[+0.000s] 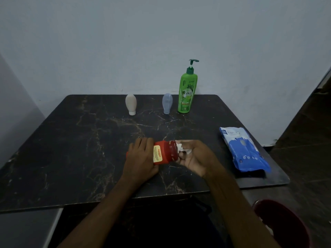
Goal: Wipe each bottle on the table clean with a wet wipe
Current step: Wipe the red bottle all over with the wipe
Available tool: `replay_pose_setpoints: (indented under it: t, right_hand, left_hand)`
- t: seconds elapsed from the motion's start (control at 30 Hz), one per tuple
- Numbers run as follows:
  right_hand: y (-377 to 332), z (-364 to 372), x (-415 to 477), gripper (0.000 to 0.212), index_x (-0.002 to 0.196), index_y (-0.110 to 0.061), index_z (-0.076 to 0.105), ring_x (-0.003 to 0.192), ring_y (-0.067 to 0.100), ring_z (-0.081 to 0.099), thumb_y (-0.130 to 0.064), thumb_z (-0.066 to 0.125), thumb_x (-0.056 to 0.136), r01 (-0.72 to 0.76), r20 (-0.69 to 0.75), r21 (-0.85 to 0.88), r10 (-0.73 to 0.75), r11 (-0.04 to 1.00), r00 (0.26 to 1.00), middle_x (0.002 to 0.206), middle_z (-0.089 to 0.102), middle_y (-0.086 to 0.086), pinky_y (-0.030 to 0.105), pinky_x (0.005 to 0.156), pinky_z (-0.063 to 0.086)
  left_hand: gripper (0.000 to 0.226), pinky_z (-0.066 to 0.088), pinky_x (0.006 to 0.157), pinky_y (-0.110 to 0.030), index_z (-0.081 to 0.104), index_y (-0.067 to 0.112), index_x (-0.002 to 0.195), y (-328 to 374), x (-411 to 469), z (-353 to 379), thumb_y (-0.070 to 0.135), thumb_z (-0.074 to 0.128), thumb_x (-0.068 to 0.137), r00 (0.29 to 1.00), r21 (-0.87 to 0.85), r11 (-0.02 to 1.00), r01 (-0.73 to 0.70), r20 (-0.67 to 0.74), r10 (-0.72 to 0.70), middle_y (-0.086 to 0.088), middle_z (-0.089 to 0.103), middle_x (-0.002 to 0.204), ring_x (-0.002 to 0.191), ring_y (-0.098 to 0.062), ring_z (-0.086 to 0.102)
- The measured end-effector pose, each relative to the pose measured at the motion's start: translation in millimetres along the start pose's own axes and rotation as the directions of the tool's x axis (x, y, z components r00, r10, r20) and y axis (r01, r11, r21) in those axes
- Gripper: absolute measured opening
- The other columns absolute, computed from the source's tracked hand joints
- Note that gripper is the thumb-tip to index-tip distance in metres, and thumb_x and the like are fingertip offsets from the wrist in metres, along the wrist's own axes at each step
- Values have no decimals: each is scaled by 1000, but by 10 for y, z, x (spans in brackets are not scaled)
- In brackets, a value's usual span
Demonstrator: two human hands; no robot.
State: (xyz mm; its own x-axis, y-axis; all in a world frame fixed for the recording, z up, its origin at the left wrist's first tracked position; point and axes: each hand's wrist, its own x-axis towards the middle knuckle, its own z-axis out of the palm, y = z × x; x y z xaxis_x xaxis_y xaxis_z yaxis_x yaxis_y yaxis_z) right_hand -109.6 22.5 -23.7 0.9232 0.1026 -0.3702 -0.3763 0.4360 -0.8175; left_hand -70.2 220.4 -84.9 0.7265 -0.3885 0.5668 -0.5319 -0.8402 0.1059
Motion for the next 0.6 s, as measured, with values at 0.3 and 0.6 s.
replay_pose_setpoints:
  t: [0.3, 0.6]
  right_hand:
    - [238, 15, -397, 14, 96, -3, 74, 75, 22, 64, -3, 60, 92, 140, 26, -286, -139, 948, 990, 96, 72, 15, 32, 71, 53]
    - [-79, 223, -258, 18, 108, -28, 72, 82, 2, 65, -22, 64, 94, 597, 147, -695, -733, 402, 664, 93, 69, -8, 13, 70, 51]
  left_hand:
    - [64, 50, 81, -41, 52, 13, 117, -47, -34, -5, 27, 86, 65, 988, -221, 968, 117, -72, -135, -9, 62, 106, 96, -24, 58]
    - [62, 55, 86, -45, 63, 6, 122, -41, -41, -72, 27, 76, 65, 988, -347, 932, 103, -74, -137, -11, 69, 109, 99, -28, 66]
